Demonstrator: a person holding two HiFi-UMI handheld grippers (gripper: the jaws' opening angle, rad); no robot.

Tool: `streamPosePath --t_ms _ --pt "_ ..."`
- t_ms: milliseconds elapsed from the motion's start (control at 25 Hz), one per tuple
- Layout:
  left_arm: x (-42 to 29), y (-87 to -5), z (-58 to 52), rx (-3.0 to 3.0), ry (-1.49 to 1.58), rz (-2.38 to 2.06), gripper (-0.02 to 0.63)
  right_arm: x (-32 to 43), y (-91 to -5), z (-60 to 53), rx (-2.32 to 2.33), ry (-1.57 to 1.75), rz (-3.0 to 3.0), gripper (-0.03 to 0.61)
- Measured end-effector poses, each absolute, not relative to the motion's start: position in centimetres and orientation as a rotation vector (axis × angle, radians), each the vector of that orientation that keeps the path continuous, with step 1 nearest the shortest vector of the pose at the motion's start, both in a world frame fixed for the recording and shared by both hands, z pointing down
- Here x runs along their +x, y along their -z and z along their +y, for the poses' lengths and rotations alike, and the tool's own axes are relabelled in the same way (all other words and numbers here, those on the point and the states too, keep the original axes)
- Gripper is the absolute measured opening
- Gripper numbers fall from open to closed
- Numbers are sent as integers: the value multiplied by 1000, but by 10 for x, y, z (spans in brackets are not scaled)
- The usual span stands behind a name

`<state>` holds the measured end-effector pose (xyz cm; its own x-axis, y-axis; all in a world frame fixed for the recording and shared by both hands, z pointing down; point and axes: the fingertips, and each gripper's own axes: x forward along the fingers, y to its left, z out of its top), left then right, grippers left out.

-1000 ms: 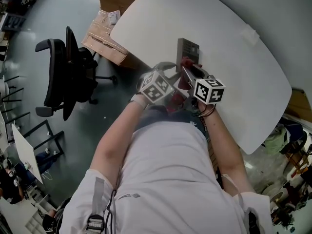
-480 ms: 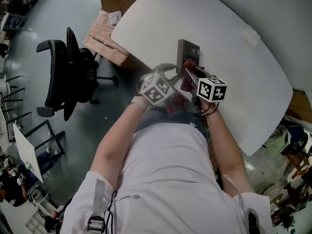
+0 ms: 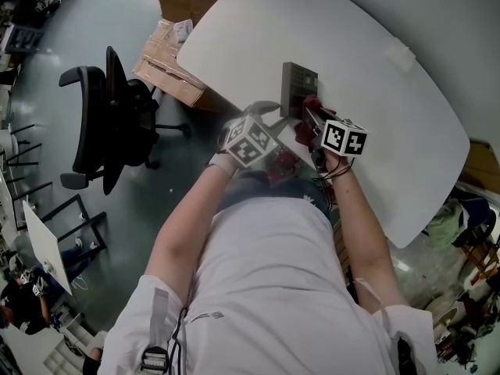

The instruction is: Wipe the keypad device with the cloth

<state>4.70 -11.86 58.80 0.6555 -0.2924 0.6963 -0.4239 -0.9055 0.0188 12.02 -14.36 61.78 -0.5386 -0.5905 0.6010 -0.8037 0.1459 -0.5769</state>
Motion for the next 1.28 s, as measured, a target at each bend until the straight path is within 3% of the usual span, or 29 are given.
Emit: streamPosePath --t_ms 880,1280 --pt "39 -586 -90 2647 -1100 -588 129 132 -626 -119 1336 -1374 -2116 90" --pt "35 -583 -81 2641 -1063 -579 117 96 -572 -132 1248 -1274 -2311 89"
